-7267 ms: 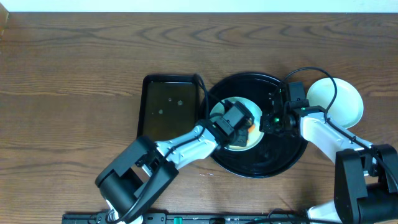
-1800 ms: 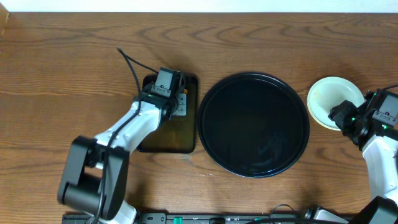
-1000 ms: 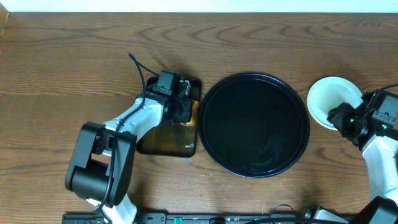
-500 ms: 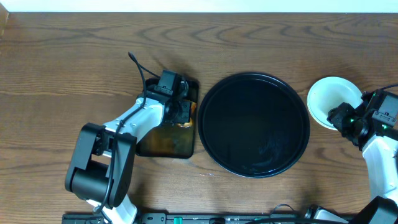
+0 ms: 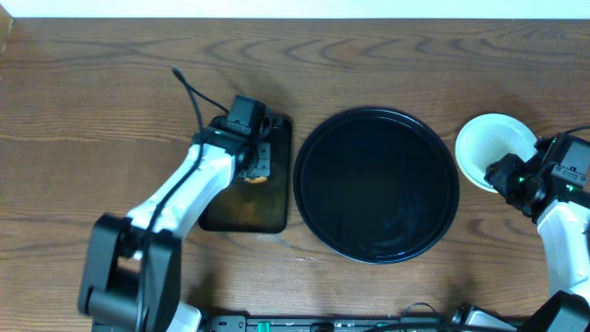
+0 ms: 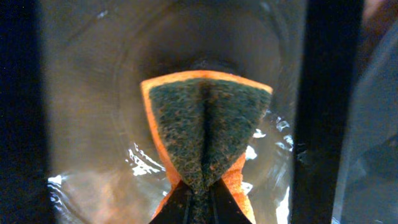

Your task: Clean dirty plates on tray and stack at the side

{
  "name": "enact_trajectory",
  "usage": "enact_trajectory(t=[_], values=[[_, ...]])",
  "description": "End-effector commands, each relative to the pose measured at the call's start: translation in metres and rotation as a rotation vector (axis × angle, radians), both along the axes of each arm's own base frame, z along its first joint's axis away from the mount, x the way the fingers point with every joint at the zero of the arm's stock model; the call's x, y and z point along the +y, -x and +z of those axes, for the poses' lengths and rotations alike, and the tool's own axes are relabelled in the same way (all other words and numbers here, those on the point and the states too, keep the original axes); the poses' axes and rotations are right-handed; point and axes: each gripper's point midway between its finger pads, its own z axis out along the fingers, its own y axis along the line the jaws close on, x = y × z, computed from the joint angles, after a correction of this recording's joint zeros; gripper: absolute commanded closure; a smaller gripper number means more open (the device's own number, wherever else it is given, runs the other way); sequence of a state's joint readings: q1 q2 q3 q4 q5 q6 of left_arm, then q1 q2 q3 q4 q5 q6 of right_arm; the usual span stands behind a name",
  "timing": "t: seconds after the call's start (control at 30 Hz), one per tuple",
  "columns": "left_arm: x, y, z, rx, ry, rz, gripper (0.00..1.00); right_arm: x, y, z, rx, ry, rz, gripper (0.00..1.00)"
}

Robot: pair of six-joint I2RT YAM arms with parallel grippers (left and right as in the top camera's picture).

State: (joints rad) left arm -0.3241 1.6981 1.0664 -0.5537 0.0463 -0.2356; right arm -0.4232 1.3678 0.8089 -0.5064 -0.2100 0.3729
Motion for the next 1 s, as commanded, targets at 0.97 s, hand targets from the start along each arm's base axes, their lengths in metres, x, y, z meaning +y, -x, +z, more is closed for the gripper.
enact_trajectory(t=[0.97], values=[[0.005,-0.023,-0.012,-0.056,-0.033,0.043,0.58,-0.001,0.001,0.000,0.005,-0.002,0.010,0.53]])
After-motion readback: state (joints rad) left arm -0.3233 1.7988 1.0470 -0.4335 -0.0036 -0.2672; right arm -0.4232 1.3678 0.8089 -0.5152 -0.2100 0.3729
